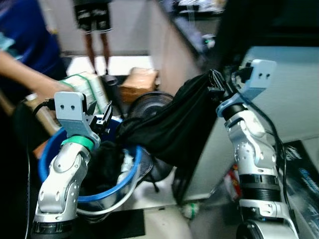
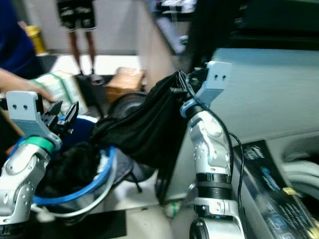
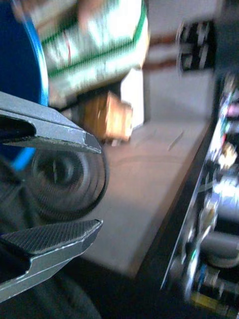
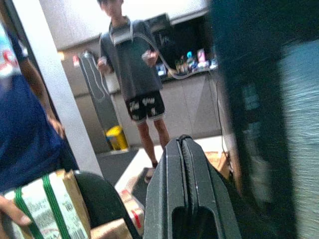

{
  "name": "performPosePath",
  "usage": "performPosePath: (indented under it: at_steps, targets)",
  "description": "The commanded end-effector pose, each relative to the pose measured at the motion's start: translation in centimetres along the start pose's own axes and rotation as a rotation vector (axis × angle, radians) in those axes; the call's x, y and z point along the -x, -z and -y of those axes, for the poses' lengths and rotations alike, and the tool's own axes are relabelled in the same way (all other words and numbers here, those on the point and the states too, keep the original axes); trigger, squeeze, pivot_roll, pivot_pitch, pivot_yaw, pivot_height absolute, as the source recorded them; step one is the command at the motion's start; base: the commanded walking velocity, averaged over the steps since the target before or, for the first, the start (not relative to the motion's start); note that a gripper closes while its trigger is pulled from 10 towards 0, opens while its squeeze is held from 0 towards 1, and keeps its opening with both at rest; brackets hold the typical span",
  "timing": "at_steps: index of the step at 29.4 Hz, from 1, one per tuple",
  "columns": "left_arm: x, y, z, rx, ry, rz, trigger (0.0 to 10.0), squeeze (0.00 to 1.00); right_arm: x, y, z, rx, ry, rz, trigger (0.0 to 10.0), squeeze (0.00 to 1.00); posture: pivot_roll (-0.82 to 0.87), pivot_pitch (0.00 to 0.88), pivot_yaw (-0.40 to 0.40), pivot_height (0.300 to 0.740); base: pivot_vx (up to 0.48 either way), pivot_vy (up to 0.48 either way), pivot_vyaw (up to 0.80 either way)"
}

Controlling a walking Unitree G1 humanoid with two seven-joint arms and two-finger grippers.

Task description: Clothes washing

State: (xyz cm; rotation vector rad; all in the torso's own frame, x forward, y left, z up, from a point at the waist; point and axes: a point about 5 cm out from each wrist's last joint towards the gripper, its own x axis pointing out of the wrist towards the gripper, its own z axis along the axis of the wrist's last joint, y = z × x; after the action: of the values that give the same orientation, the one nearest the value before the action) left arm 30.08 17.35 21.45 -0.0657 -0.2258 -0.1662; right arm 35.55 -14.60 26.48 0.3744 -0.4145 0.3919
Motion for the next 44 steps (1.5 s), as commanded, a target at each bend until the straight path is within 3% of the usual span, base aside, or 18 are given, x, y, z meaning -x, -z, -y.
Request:
performPosePath:
  at_steps: [1, 6, 7, 9, 12, 13, 14, 17, 18, 20, 21, 22, 24, 31, 39, 41, 43, 44]
  targets:
    - [0.3, 0.1, 0.1, -0.002, 0.017, -0.008, 10.0, 0.0, 0.4, 0.0, -0.5, -0.083, -0.068, 0.016, 10.0, 0.0, 0.14, 0.0, -0.005, 0.74, 0.0, 0.0, -0.8]
    - [0.3, 0.0, -0.1, -0.003, 0.019, -0.007, 10.0, 0.0, 0.2, -0.6, -0.9, -0.121, -0.098, 0.039, 10.0, 0.0, 0.14, 0.0, -0.004, 0.74, 0.0, 0.0, -0.8]
    - [0.1, -0.3, -0.2, -0.004, 0.02, 0.002, 10.0, 0.0, -1.7, -1.9, -1.2, -0.074, -0.063, 0.068, 10.0, 0.0, 0.14, 0.0, -0.004, 0.74, 0.0, 0.0, -0.8]
    - [0.1, -0.3, -0.2, -0.004, 0.02, 0.002, 10.0, 0.0, -1.7, -1.9, -1.2, -0.074, -0.063, 0.068, 10.0, 0.0, 0.14, 0.0, -0.004, 0.74, 0.0, 0.0, -0.8]
    - [0.0, -0.5, -0.2, -0.003, 0.019, 0.01, 10.0, 0.0, -3.8, -3.8, -1.8, -0.014, -0.025, 0.122, 10.0, 0.0, 0.14, 0.0, -0.004, 0.74, 0.0, 0.0, -0.8]
    - [0.0, -0.5, -0.2, -0.003, 0.019, 0.01, 10.0, 0.0, -3.8, -3.8, -1.8, -0.014, -0.025, 0.122, 10.0, 0.0, 0.14, 0.0, -0.004, 0.74, 0.0, 0.0, -0.8]
    - [-0.1, -0.6, -0.2, -0.001, 0.018, 0.013, 10.0, 0.0, -5.2, -5.6, -2.1, 0.008, -0.007, 0.177, 10.0, 0.0, 0.14, 0.0, -0.005, 0.74, 0.0, 0.0, -0.8]
    - [-0.2, -0.6, -0.2, 0.0, 0.016, 0.015, 10.0, 0.0, -6.5, -7.5, -2.3, 0.025, 0.014, 0.232, 10.0, 0.0, 0.14, 0.0, -0.002, 0.74, 0.0, 0.0, -0.8]
    - [-0.2, -0.6, -0.2, 0.0, 0.016, 0.014, 10.0, 0.0, -7.9, -10.1, -2.4, 0.079, 0.058, 0.284, 10.0, 0.0, 0.13, 0.0, -0.003, 0.74, 0.0, 0.0, -0.8]
    - [-0.2, -0.6, -0.2, 0.0, 0.016, 0.014, 10.0, 0.0, -7.9, -10.1, -2.4, 0.079, 0.058, 0.284, 10.0, 0.0, 0.13, 0.0, -0.003, 0.74, 0.0, 0.0, -0.8]
    - [-0.2, -0.6, -0.2, -0.001, 0.017, 0.013, 10.0, 0.0, -9.0, -13.4, -2.4, 0.137, 0.12, 0.358, 10.0, 0.0, 0.13, 0.0, -0.004, 0.74, 0.0, 0.0, -0.8]
    - [-0.2, -0.6, -0.2, -0.001, 0.017, 0.013, 10.0, 0.0, -9.0, -13.4, -2.4, 0.137, 0.12, 0.358, 10.0, 0.0, 0.13, 0.0, -0.004, 0.74, 0.0, 0.0, -0.8]
    - [0.0, -0.7, -0.4, -0.005, 0.011, 0.015, 10.0, 0.0, -9.9, -17.1, -2.8, 0.285, 0.194, 0.425, 10.0, 0.0, 0.15, 0.0, -0.012, 0.74, 0.0, 0.0, -0.8]
    - [0.1, -0.7, -0.5, -0.009, 0.006, 0.014, 10.0, 0.0, -10.3, -16.9, -2.9, 0.37, 0.213, 0.411, 10.0, 0.0, 0.15, 0.0, -0.012, 0.74, 0.0, 0.0, -0.8]
    - [0.1, -0.7, -0.6, -0.016, 0.013, 0.007, 10.0, 0.0, -10.0, -15.4, -1.2, 0.448, 0.283, 0.351, 10.0, 0.0, 0.16, 0.0, -0.011, 0.74, 0.0, 0.0, -0.8]
    - [0.3, -0.7, -0.4, -0.018, 0.029, 0.0, 10.0, 0.0, -9.6, -14.1, 0.7, 0.404, 0.244, 0.227, 10.0, 0.0, 0.17, 0.0, -0.012, 0.74, 0.0, 0.0, -0.8]
    - [0.4, -0.7, -0.2, -0.012, 0.053, -0.007, 10.0, 0.0, -9.3, -12.8, 1.5, 0.344, 0.115, 0.113, 10.0, 0.0, 0.17, 0.0, -0.009, 0.74, 0.0, 0.0, -0.8]
    - [0.5, -0.6, -0.2, -0.01, 0.056, -0.007, 10.0, 0.0, -9.3, -12.7, 1.5, 0.347, 0.099, 0.109, 10.0, 0.0, 0.17, 0.0, -0.009, 0.74, 0.0, 0.0, -0.8]
